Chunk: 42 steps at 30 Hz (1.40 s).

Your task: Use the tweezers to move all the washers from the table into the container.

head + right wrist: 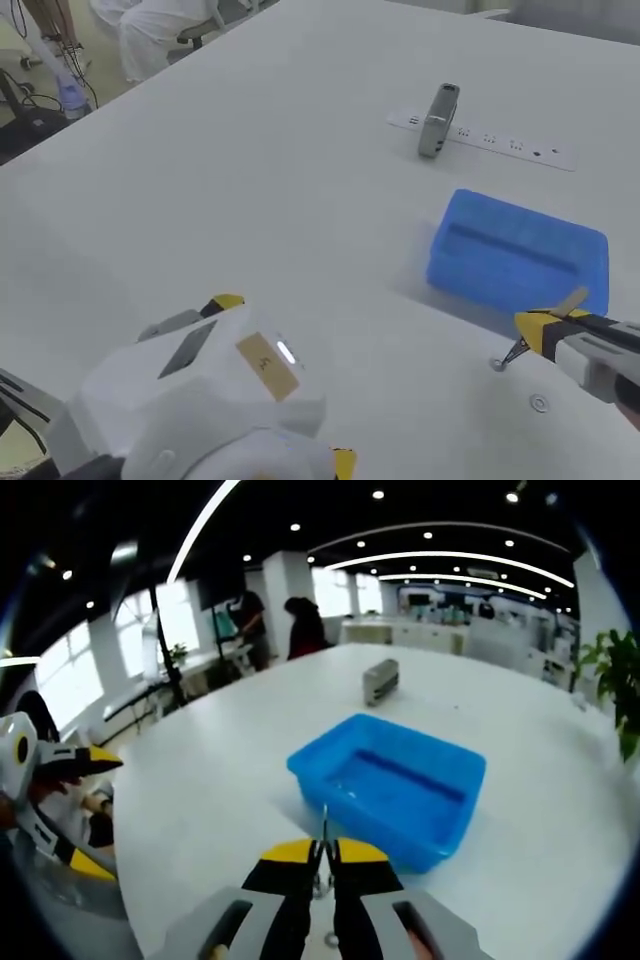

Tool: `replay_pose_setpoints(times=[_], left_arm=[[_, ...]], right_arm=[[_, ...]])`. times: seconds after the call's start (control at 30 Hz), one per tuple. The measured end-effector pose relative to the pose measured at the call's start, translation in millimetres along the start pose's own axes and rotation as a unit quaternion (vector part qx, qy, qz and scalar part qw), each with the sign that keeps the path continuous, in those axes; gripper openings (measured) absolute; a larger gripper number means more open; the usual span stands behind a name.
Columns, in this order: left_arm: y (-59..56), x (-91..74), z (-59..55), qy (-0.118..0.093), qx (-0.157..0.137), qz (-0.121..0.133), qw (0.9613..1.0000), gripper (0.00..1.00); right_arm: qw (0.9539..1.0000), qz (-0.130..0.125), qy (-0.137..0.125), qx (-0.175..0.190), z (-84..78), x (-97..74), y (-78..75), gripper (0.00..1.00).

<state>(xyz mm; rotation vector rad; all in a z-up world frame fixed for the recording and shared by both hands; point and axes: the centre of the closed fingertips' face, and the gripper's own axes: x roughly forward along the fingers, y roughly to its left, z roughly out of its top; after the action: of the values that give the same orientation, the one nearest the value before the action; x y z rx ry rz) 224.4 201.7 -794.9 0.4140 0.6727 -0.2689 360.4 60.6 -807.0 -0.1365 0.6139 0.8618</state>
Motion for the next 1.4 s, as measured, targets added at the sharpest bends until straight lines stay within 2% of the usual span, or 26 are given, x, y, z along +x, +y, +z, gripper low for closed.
replay_pose_setpoints(times=[0.23,0.43,0.6,0.8,0.9,1.1,1.3,1.4], left_arm=[[0.1,0.2,-0.1,0.001,0.001,0.001,1.0000,0.85],[0.0,0.2,-0.3,0.001,0.002,0.002,1.0000,0.85],[-0.5,0.1,-0.2,0.001,0.002,0.001,1.0000,0.86],[-0.8,0.0,0.4,-0.001,0.001,0.001,1.0000,0.86],[-0.8,-0.2,0.6,-0.001,0.001,0.000,1.0000,0.86],[-1.0,-0.3,1.1,-0.002,0.001,-0.001,1.0000,0.86],[-0.7,-0.3,1.1,-0.002,0.000,-0.001,1.0000,0.86],[-0.7,-0.3,1.4,-0.003,0.000,-0.002,1.0000,0.86]], right_arm=[[1.0000,0.000,-0.004,-0.003,-0.4,1.2,3.0,0.03],[0.9981,-0.001,0.006,-0.062,-2.0,0.7,9.7,0.02],[0.9973,0.002,0.012,-0.072,1.4,-0.9,12.5,0.01],[0.9972,0.002,0.001,-0.075,18.2,-8.1,10.0,0.01],[0.9978,0.003,-0.010,-0.065,28.0,-11.9,8.1,0.01],[0.9974,0.004,-0.042,-0.058,58.3,-20.1,4.5,0.01],[0.9950,-0.014,-0.072,-0.067,86.2,-15.2,-15.8,0.01],[0.9949,-0.021,-0.075,-0.065,91.0,-8.1,-24.5,0.02]])
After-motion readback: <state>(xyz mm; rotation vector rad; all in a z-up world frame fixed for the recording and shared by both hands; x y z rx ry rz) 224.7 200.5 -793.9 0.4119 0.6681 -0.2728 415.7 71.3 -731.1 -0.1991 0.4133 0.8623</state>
